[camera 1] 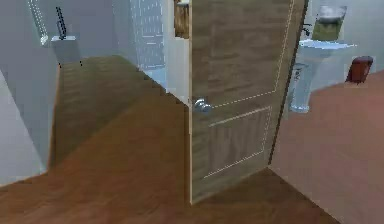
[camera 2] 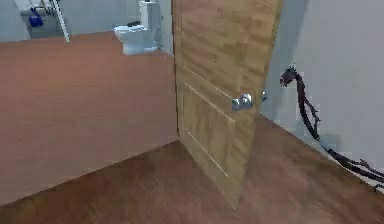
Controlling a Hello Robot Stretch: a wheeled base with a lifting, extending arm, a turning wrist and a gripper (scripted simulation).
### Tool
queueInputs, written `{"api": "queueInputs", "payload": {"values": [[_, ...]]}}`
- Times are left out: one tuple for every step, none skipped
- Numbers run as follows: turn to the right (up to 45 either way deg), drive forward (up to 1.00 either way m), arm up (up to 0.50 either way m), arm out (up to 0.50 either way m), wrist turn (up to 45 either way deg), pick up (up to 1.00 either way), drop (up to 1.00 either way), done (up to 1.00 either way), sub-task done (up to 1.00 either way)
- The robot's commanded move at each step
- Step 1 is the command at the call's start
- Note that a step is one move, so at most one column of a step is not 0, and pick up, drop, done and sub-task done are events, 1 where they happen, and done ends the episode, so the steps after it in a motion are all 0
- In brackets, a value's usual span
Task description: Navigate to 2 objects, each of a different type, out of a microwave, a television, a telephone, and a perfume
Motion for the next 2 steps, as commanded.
{"api": "queueInputs", "payload": {"values": [[45.0,0.00,0.00,0.00,0.0,0.00,0.00,0.00,0.00],[0.0,1.00,0.00,0.00,0.0,0.00,0.00,0.00,0.00]]}}
